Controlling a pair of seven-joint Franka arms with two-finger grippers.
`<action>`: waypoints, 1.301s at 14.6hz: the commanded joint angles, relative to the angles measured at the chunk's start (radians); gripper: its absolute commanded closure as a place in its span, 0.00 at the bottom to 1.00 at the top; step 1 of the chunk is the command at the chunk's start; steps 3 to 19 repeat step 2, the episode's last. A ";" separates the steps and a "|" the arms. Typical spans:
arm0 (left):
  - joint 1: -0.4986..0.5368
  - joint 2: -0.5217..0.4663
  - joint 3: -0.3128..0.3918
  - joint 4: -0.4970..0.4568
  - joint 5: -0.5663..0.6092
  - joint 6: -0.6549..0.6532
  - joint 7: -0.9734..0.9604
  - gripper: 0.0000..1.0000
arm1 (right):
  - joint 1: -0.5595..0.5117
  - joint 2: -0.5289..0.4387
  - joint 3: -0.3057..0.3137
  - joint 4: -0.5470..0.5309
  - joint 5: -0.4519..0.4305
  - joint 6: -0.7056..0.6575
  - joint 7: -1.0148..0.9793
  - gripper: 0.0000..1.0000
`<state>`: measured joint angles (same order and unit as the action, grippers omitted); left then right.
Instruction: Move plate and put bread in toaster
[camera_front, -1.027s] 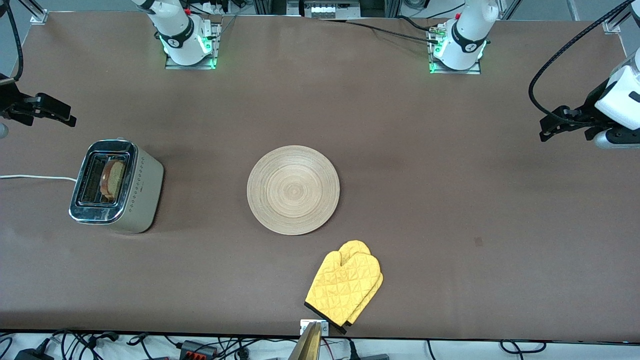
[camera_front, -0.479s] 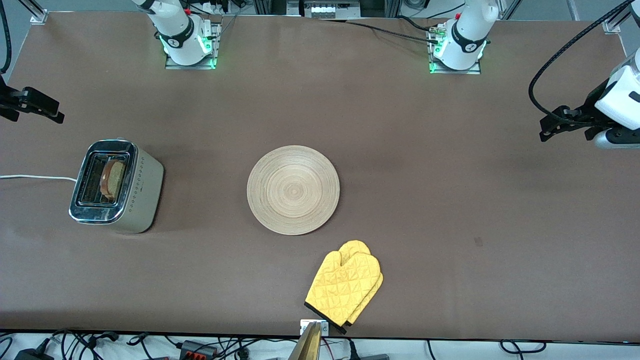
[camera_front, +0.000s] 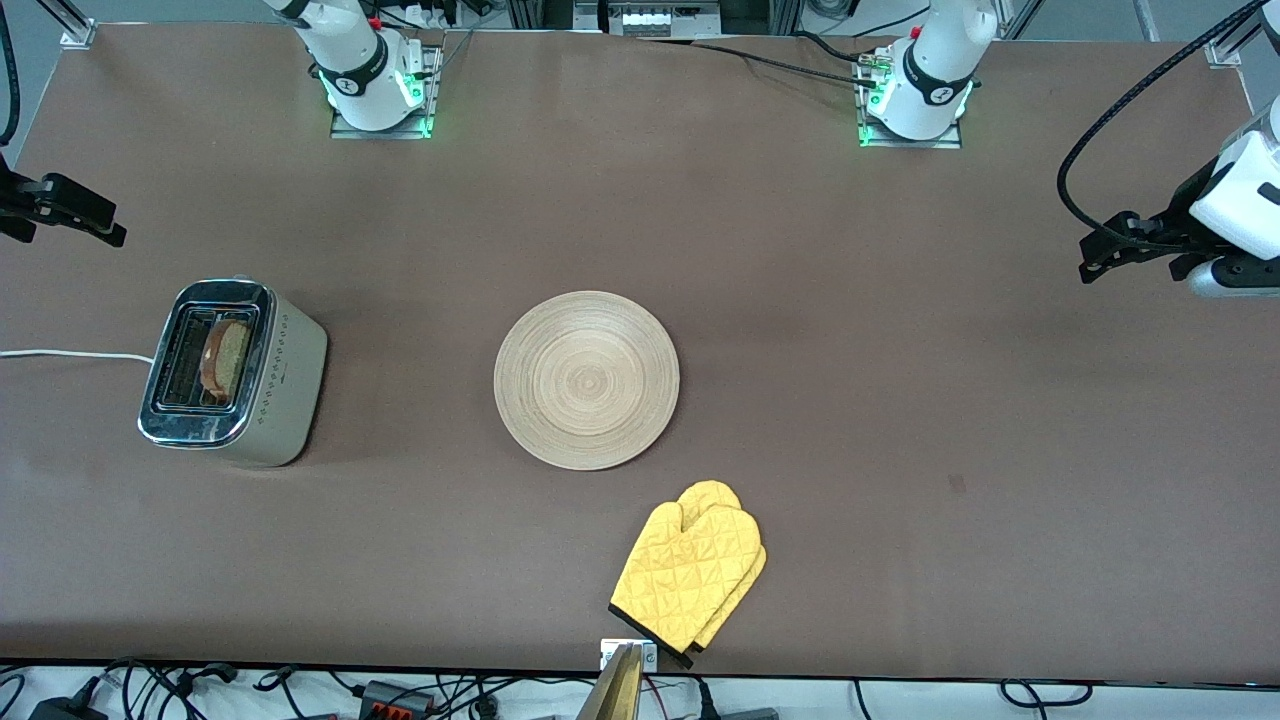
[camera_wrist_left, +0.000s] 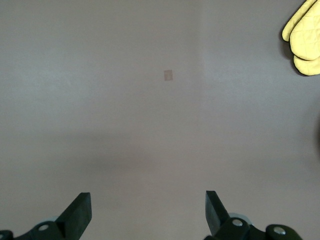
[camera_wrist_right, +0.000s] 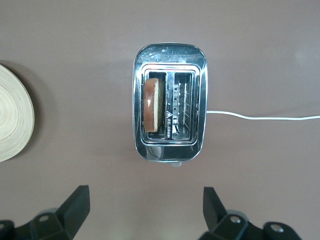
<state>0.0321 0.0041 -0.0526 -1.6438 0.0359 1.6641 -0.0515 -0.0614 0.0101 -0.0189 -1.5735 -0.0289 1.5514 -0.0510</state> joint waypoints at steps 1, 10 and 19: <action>0.003 0.011 -0.001 0.032 -0.014 -0.026 0.007 0.00 | -0.015 -0.010 0.014 0.004 -0.013 -0.007 0.008 0.00; 0.003 0.011 -0.001 0.032 -0.014 -0.026 0.007 0.00 | -0.015 -0.010 0.014 0.004 -0.013 -0.008 0.008 0.00; 0.003 0.011 -0.001 0.032 -0.014 -0.026 0.007 0.00 | -0.015 -0.010 0.014 0.004 -0.013 -0.008 0.008 0.00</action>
